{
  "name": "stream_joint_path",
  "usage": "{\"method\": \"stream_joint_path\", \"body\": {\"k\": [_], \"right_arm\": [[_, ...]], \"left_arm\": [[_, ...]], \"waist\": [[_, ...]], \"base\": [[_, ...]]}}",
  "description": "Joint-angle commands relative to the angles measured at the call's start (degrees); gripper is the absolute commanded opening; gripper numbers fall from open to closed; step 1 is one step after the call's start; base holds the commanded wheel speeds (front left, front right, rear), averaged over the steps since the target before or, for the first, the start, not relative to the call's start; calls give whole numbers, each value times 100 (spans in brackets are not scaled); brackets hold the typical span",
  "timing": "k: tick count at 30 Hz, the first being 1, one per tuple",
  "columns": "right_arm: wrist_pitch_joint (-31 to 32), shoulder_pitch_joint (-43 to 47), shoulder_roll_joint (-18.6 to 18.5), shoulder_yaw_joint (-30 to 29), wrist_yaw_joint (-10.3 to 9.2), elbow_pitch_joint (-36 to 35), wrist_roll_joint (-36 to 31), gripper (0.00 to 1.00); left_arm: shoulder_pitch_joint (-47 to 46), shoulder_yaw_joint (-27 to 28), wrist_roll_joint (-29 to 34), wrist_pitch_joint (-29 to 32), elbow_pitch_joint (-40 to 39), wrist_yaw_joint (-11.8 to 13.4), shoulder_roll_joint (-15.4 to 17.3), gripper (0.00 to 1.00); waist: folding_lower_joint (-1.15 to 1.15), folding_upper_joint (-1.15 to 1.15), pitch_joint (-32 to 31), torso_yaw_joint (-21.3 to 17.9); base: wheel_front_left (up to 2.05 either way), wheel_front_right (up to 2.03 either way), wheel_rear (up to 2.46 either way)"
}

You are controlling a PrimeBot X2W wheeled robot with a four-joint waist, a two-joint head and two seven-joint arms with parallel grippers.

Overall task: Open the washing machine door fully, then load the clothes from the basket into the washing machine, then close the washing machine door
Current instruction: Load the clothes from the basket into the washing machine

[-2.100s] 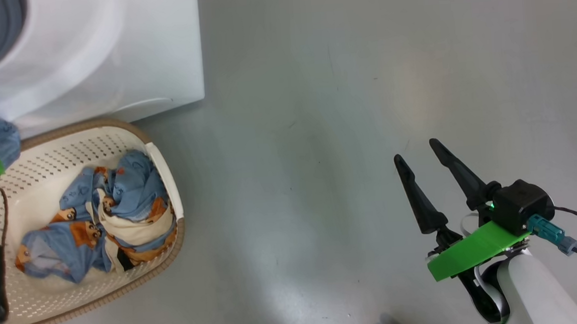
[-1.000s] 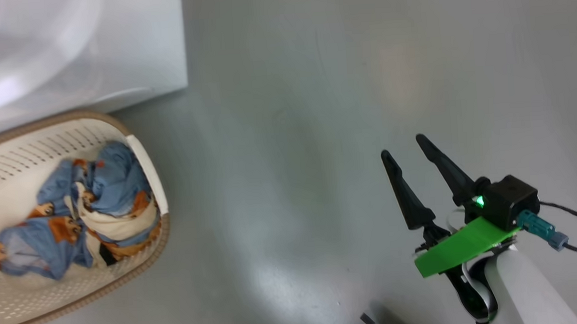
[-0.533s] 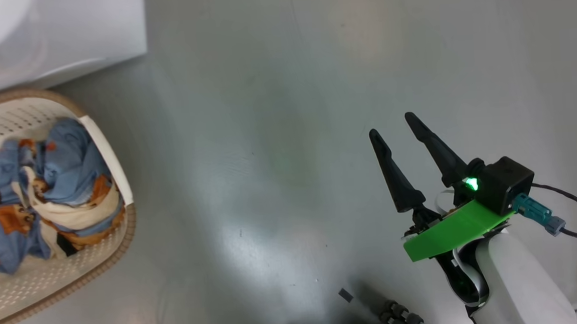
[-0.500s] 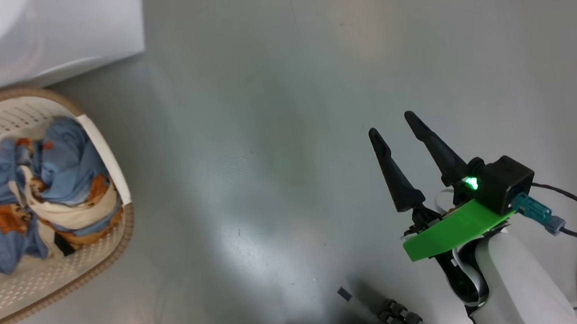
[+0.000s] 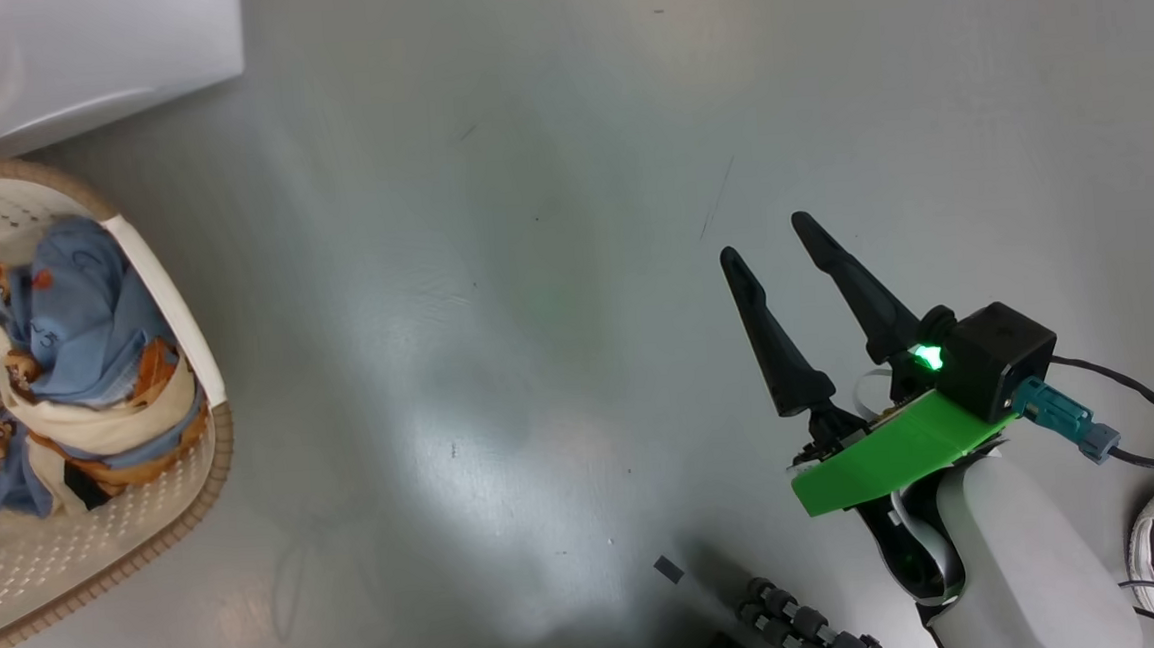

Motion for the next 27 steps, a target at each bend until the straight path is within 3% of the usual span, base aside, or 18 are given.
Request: {"method": "stream_joint_path", "body": {"k": [1, 2, 3, 4, 14, 27], "right_arm": [[-68, 128, -16, 93, 9, -104, 37, 100], [-68, 124, -13, 90, 9, -102, 37, 100], [-68, 123, -11, 87, 9, -101, 35, 100], [-68, 122, -10, 82, 9, -99, 31, 100], [-68, 138, -46, 60, 9, -50, -34, 100], [-68, 277, -253, -67, 9, -29, -154, 100]], "left_arm": [[-103, -20, 75, -61, -83, 42, 258, 0], [-127, -32, 73, -98, -28, 44, 255, 0], [-148, -44, 75, -143, 23, 56, 253, 29], [-162, -62, 88, -215, 61, 85, 252, 100], [-83, -139, 25, -667, 624, 104, 213, 100], [687, -139, -297, -1151, 988, -323, -121, 100]], "waist": [[0, 0, 9, -1], [0, 0, 12, -1], [0, 0, 13, 2], [0, 0, 12, 7], [0, 0, -235, 100], [0, 0, -922, 504]], "base": [[0, 0, 0], [0, 0, 0], [0, 0, 0], [0, 0, 0], [0, 0, 0], [0, 0, 0]]}}
